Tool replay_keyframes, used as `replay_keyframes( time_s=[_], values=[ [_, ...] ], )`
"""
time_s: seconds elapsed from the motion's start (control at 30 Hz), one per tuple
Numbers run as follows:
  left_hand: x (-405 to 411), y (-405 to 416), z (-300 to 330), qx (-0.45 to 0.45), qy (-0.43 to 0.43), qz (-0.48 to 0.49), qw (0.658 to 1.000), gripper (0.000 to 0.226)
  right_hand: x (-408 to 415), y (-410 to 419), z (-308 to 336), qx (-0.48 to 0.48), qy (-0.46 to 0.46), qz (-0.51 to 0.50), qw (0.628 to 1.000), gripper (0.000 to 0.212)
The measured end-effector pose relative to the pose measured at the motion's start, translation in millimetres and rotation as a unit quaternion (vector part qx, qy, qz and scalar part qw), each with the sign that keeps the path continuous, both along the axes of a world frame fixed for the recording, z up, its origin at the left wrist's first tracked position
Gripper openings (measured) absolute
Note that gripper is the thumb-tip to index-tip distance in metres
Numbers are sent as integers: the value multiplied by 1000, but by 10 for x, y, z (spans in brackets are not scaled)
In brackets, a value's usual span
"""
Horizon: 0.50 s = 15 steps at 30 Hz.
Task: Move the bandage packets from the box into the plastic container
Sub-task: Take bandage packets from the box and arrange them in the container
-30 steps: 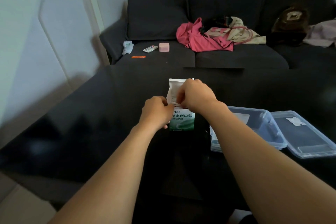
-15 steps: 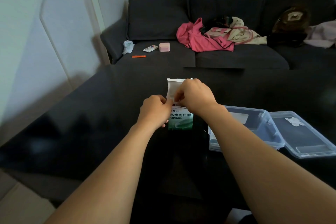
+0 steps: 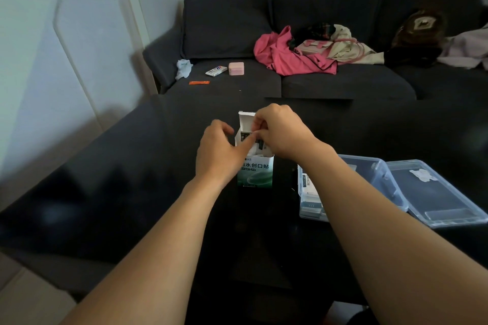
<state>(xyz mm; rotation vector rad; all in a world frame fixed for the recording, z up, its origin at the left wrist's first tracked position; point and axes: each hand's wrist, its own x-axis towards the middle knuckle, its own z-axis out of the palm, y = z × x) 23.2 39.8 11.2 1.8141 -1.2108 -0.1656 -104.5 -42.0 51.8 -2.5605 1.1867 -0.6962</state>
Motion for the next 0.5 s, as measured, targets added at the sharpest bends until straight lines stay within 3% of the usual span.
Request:
replay_keyframes(
  time_s=[0.1, 0.27, 0.37, 0.5],
  values=[
    [14, -6, 6, -23, -51, -30, 998, 41, -29, 2, 60, 4, -7, 13, 1000, 5],
    [56, -56, -35, 29, -85, -81, 993, 33, -116, 45, 93, 6, -27, 32, 999, 3],
    [59, -84, -64, 30, -77, -85, 993, 36, -161, 72, 135, 25, -47, 47, 997, 4],
    [25, -82, -23, -14, -67, -80, 994, 20, -233, 72, 179, 87, -126, 57, 987, 11]
  ],
)
